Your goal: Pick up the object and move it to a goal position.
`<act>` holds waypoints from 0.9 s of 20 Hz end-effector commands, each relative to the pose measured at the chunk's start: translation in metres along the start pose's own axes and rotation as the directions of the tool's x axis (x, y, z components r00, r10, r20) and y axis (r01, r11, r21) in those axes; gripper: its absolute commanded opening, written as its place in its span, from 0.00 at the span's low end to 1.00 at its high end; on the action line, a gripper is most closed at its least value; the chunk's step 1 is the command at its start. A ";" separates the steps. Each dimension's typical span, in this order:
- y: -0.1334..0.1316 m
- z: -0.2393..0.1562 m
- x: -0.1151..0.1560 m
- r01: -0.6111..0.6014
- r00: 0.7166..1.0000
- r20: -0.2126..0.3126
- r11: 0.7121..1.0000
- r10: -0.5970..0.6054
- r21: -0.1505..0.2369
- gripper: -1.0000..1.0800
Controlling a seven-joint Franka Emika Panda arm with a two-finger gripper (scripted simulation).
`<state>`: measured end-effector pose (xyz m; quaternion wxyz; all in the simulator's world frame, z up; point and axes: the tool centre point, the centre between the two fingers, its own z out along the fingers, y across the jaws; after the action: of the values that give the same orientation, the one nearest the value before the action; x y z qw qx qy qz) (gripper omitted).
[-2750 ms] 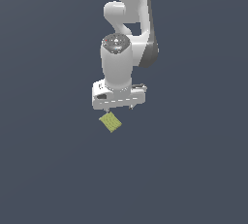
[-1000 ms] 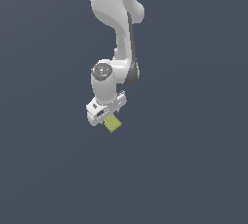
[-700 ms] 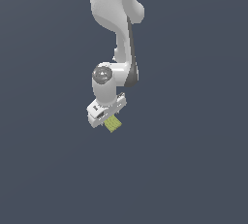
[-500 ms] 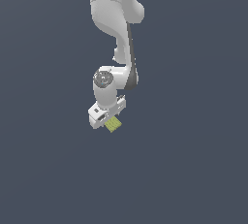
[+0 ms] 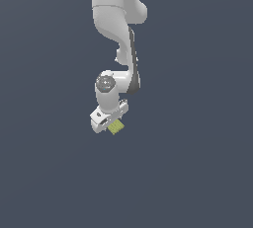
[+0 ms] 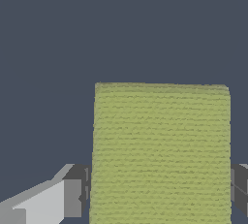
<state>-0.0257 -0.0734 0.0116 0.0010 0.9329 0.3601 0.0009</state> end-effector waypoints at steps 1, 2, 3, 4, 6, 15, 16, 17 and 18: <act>-0.001 0.002 0.000 0.001 1.000 0.001 1.000 -0.001 0.002 0.00; -0.001 0.002 0.000 0.001 1.000 0.001 1.000 -0.001 0.002 0.00; -0.001 0.002 0.000 0.001 1.000 0.001 1.000 -0.001 0.002 0.00; -0.001 0.002 0.000 0.001 1.000 0.001 1.000 -0.001 0.002 0.00; -0.001 0.002 0.000 0.001 1.000 0.001 1.000 -0.001 0.002 0.00; -0.001 -0.020 0.009 0.000 1.000 0.000 1.000 0.000 0.000 0.00; -0.001 -0.025 0.012 0.000 1.000 0.000 1.000 0.000 0.000 0.00; -0.001 -0.031 0.014 0.000 1.000 0.000 1.000 0.000 0.000 0.00; -0.002 -0.037 0.017 0.000 1.000 0.000 1.000 0.000 0.000 0.00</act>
<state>-0.0177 -0.0637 0.0389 0.0005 0.9330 0.3600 -0.0002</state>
